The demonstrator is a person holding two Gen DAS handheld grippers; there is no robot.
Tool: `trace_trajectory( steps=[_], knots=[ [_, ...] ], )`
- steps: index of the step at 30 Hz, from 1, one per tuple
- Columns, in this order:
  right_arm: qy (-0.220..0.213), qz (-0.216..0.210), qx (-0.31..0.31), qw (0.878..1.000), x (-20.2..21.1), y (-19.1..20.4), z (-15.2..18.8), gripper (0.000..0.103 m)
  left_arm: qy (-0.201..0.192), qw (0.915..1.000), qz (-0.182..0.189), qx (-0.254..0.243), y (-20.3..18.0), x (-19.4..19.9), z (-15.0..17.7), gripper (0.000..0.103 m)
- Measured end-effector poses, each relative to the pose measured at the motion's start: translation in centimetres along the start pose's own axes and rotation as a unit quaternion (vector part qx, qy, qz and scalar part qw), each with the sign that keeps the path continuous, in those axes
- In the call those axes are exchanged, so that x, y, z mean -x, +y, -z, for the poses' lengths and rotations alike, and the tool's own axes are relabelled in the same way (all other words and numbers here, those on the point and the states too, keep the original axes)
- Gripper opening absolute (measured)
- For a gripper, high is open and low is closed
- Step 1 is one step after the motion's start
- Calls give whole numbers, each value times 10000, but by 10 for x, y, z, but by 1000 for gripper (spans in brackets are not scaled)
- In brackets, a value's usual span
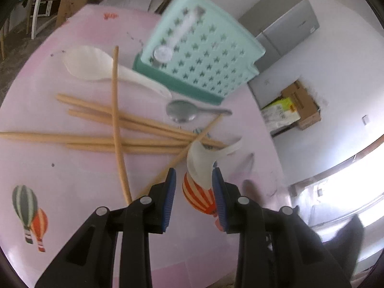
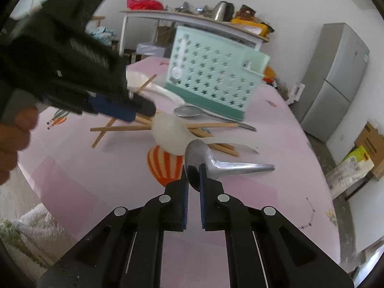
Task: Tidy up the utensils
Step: 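Grasp the white ladle with the left tool while the right tool grasps the silver ladle, then lift the white ladle with the left tool and drop it into the green basket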
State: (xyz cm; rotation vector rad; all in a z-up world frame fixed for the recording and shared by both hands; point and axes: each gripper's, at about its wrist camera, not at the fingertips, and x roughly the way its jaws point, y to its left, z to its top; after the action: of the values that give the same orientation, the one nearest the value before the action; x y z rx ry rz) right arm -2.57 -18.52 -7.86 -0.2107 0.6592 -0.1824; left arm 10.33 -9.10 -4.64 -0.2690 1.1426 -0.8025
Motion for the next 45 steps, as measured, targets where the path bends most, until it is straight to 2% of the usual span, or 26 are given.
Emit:
trace_trajectory(
  steps=[8,13,15,19,21,29,35,42,45],
  knots=[
    [-110,-21,-83,9999,8,-5,5,5,365,9981,-490,-61,-9,-26,1,30],
    [-158,-41,-135,9998,6,-8,4,5,316,9948,-900,-351,-17,-30,1,29],
    [-177,-36,-146,9997,7,-7,5,4,268,9932,-1033,-456,-19,-30,2,24],
    [-208,-42,-180,9996,9,-9,5,4,143,9903,-1218,-655,-25,-27,2,7],
    [-222,-40,-190,9996,10,-9,5,4,36,9886,-1305,-746,-29,-25,3,6],
    [-310,21,-242,9992,15,-13,4,3,-765,9760,-1552,-1322,-57,4,2,2],
    [-418,65,-296,9987,21,-16,0,2,-1438,9579,-1701,-1814,-80,41,-2,2],
    [-581,-3,-449,9973,28,-30,-10,1,-2123,9484,-1491,-1823,-91,92,-22,2],
    [-615,-148,-614,9961,30,-41,-15,1,-2582,9378,-1460,-1805,-96,122,-38,2]
  ],
)
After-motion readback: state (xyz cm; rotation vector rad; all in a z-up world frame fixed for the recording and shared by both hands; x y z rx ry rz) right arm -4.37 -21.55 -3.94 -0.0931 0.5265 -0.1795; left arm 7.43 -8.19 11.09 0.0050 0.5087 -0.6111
